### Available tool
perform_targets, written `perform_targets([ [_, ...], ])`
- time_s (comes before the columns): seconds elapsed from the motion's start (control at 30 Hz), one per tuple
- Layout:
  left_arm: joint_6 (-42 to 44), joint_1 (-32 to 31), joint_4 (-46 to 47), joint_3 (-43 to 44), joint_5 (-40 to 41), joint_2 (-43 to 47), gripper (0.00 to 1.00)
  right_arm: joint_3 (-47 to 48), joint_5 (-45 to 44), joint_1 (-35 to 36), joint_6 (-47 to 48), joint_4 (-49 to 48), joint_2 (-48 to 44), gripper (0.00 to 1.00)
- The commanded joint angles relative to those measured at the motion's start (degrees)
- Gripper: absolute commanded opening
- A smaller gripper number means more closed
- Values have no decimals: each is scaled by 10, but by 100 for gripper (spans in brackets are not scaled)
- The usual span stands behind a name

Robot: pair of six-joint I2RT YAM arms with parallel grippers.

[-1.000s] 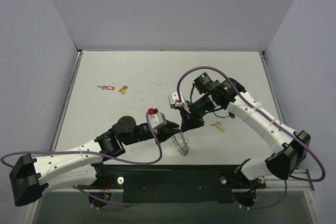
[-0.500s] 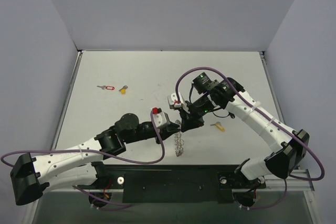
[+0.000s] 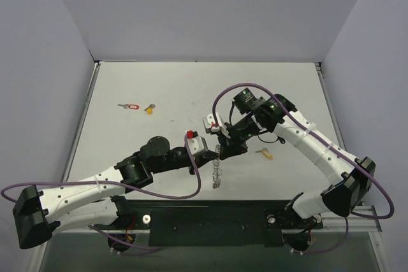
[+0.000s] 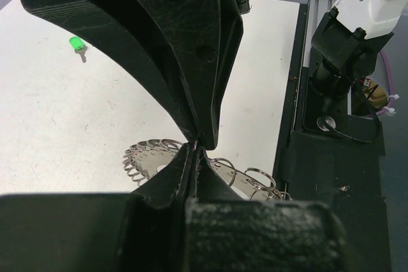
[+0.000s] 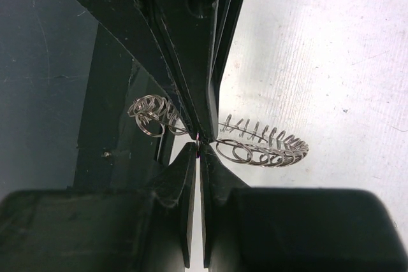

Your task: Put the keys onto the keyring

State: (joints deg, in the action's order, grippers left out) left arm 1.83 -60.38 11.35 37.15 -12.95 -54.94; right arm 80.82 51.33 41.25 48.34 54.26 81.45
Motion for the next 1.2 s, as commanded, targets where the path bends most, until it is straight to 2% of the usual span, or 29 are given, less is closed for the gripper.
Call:
perform_targets([
  [0.0, 18, 3, -6, 22, 2, 4, 0, 22, 30, 6, 6, 27, 3, 0],
  [0.07, 20, 3, 11, 9, 2, 13, 0, 22, 36, 4, 7, 26, 0, 12],
  [0.1, 22, 3, 18, -6, 1, 22, 0, 22, 40, -2, 8, 30, -4, 25],
  [0.13, 25, 3, 37, -15, -1, 29, 0, 20, 53, -6, 15, 30, -7, 30],
  [0.17, 27, 3, 52, -35, -1, 42, 0, 18, 60, -14, 19, 35, -15, 38],
  [0.3, 40, 3, 129, -95, -23, 83, 0, 13, 83, -49, 80, 77, -41, 47],
  [0.53, 20, 13, 300, -176, -85, 132, 0, -37, 127, -132, 201, 111, -73, 50],
  [0.7, 15, 16, 314, -180, -124, 142, 0, -79, 170, -178, 274, 124, -71, 50],
  [0.93, -15, 38, 347, -182, -180, 149, 0, -96, 183, -210, 309, 146, -55, 51],
  [1.17, -138, 96, 472, -186, -276, 121, 0, -107, 185, -216, 336, 161, -36, 52],
])
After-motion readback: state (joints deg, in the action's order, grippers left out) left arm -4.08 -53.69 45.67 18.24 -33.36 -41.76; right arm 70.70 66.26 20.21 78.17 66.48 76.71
